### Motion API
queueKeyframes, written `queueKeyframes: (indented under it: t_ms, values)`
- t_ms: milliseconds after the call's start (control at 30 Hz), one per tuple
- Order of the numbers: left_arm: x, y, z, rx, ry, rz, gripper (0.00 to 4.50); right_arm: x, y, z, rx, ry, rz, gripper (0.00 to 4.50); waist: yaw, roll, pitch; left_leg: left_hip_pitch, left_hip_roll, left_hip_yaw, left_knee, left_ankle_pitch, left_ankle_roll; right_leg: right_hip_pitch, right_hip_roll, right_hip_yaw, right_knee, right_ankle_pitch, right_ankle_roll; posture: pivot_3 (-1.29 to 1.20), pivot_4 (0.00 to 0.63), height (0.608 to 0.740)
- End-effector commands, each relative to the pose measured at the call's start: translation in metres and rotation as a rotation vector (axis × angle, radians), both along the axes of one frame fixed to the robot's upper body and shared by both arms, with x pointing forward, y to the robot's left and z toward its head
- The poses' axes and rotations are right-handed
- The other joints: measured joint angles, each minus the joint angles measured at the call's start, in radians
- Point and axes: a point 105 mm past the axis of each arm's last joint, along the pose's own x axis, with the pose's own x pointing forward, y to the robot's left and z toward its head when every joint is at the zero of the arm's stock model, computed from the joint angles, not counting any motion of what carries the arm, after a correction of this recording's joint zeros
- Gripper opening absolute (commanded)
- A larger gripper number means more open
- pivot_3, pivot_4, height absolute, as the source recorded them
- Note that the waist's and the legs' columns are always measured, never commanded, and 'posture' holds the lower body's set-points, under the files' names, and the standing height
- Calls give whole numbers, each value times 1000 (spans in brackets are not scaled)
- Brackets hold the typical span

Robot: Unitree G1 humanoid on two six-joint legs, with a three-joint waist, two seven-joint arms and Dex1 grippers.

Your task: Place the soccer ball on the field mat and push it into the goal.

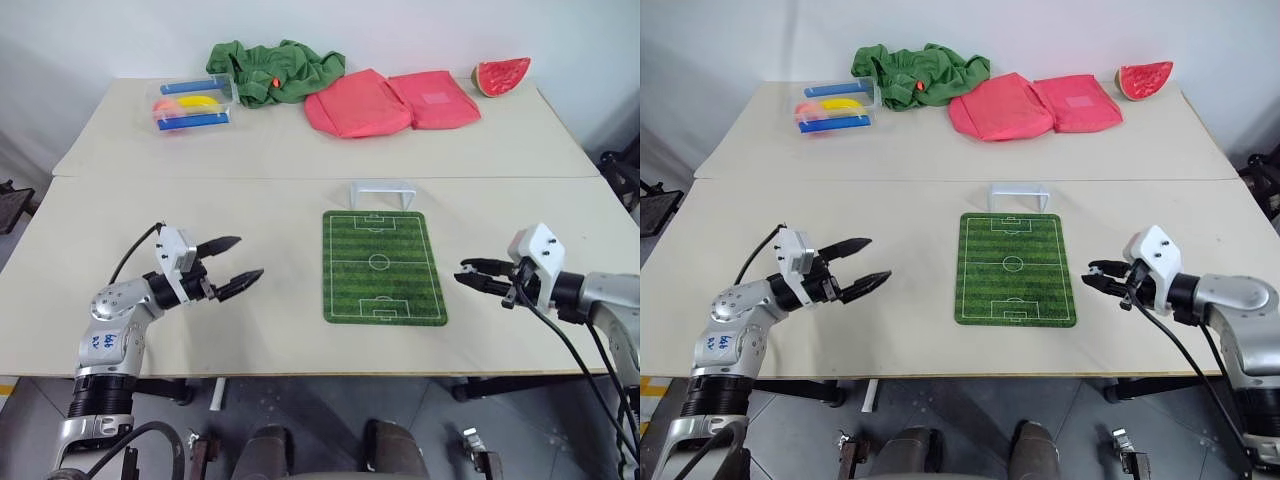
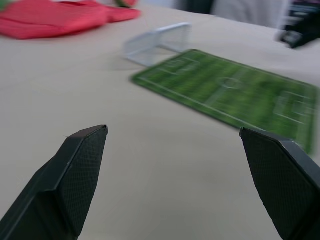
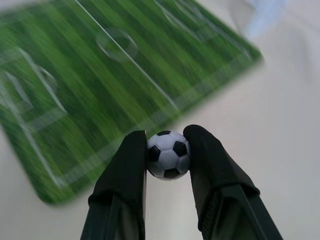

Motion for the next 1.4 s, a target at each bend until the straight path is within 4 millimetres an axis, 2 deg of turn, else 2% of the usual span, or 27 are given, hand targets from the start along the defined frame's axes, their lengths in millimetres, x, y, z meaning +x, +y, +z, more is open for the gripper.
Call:
queueKeyframes:
  t_ms: [33,133,300,733,1200,1367,1400]
  values:
    - [-18,-6,4,2,-24,-144,4500,-16,60,8,16,57,284,855,-1,0,0,0,0,0,0,0,0,0,1,0,0,0,0,0,150,740]
    - [-22,-4,-1,-13,-29,-177,4500,-17,84,1,-2,85,409,855,3,0,0,0,3,0,1,-1,-2,-1,3,0,0,0,-1,0,150,740]
    - [-32,-6,-5,-35,-34,-232,4500,-14,94,-18,-66,111,509,855,15,0,0,-2,3,0,2,-3,-1,-1,3,0,-1,0,-1,0,150,740]
    - [-39,-8,-5,-66,-56,-227,4500,3,94,-46,-121,141,561,855,-1,0,0,-1,7,2,2,-4,-2,-2,7,1,-1,1,-1,0,150,740]
    - [-32,-13,3,-78,-72,-220,4500,10,99,-50,-101,130,551,855,-2,0,0,-1,8,3,3,-4,-3,-2,8,3,0,1,-2,0,150,740]
    - [-30,-15,3,-80,-76,-217,4500,9,100,-50,-98,127,547,2447,-3,0,0,-1,8,3,4,-4,-3,-2,9,3,0,1,-2,0,150,740]
    - [-30,-15,3,-81,-76,-217,4500,9,100,-50,-98,125,547,2447,-2,0,0,-1,8,3,4,-4,-3,-2,9,3,0,1,-2,0,150,740]
